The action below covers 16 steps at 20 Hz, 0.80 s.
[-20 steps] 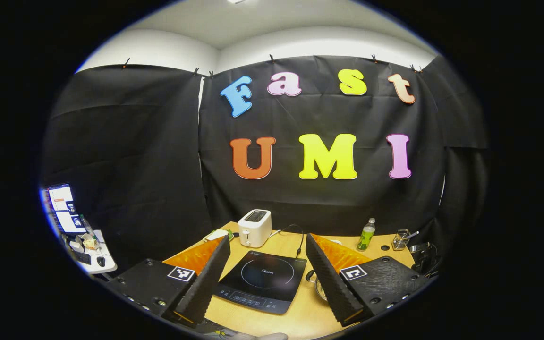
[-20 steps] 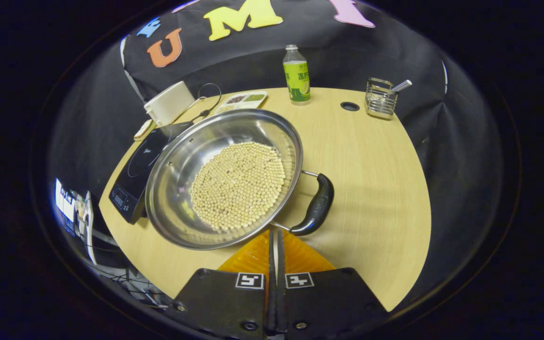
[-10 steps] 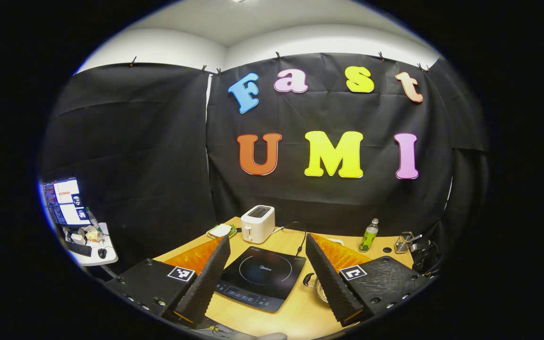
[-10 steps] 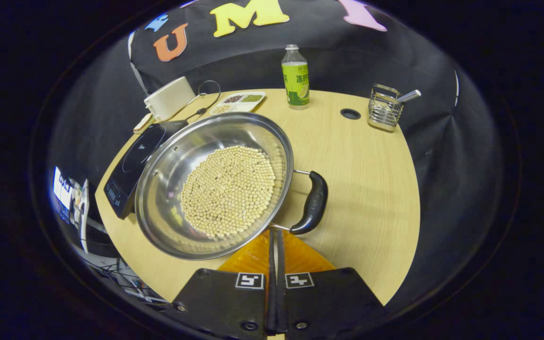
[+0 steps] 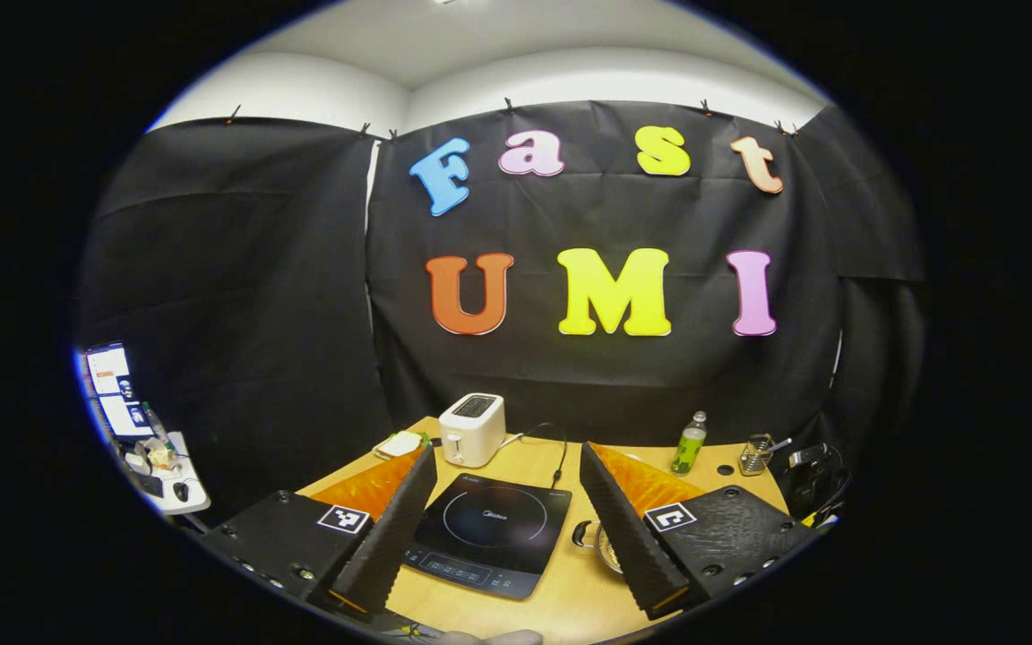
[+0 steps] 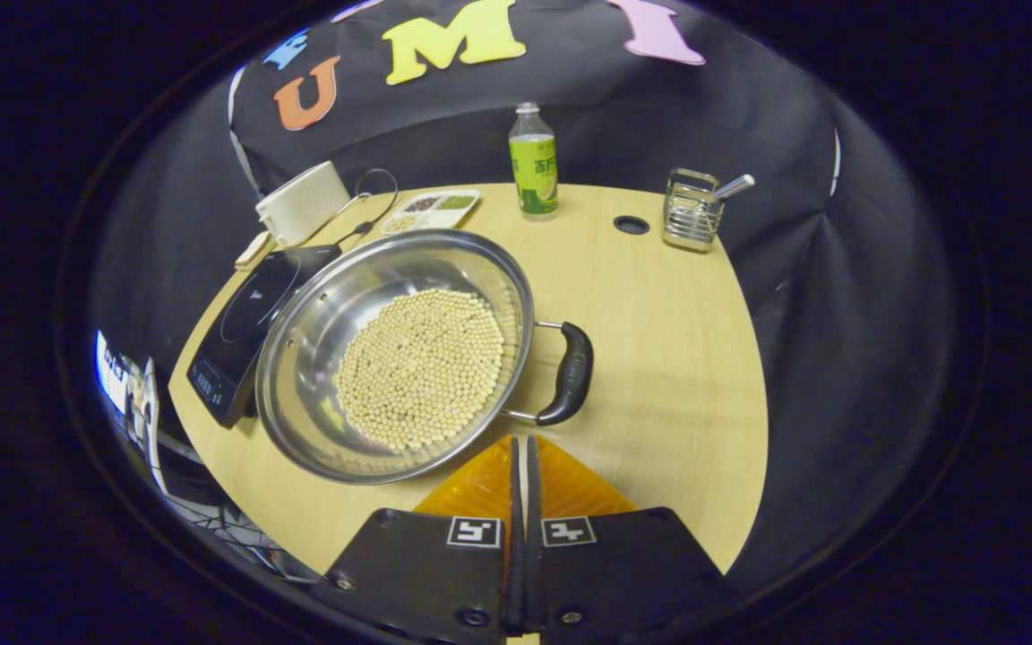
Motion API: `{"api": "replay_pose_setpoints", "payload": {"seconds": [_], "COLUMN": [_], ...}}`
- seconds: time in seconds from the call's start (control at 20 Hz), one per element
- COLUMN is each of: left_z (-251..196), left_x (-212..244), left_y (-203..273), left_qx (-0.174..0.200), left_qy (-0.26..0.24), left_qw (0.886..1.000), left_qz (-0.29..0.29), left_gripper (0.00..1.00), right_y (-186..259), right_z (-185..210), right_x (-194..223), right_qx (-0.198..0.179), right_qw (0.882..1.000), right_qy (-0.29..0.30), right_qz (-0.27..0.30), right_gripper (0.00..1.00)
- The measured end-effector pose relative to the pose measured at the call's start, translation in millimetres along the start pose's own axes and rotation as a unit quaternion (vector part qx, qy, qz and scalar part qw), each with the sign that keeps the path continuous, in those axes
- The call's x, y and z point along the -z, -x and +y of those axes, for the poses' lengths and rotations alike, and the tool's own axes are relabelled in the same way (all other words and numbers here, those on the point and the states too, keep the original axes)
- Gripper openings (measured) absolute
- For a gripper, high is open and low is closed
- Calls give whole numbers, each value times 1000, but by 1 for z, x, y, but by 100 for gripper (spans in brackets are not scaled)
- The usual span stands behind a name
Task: First push the handle of the pot to place it horizontally, then grasp the pot with both hands and set it on the induction cooktop.
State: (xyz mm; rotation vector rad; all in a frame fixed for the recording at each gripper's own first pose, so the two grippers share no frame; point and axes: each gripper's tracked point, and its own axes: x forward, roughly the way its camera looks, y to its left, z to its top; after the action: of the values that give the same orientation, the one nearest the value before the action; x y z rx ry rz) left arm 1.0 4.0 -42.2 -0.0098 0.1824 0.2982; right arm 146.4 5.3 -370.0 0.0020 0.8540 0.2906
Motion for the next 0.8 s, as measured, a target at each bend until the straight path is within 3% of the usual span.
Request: {"api": "replay_pose_setpoints", "payload": {"seconds": [0.35,0.4,0.55,0.6,0.65,0.8], "left_z": [-4,-3,1,3,2,-7], "left_x": [15,20,42,52,63,95], "left_y": [-19,-21,-26,-29,-32,-42], "left_qx": [112,123,148,153,161,185], "left_qy": [5,6,13,12,16,30], "left_qw": [994,992,989,988,986,979], "left_qz": [-5,-1,11,23,38,82], "left_gripper": [96,96,96,95,95,96], "right_y": [67,77,101,106,109,114], "right_z": [12,11,21,24,24,19], "right_x": [20,21,28,33,35,33], "right_qx": [44,57,72,75,79,101], "right_qw": [997,995,991,991,990,987], "right_qy": [-39,-45,-62,-65,-67,-68], "right_qz": [-57,-67,-91,-90,-92,-107], "right_gripper": [7,14,63,73,78,78]}}
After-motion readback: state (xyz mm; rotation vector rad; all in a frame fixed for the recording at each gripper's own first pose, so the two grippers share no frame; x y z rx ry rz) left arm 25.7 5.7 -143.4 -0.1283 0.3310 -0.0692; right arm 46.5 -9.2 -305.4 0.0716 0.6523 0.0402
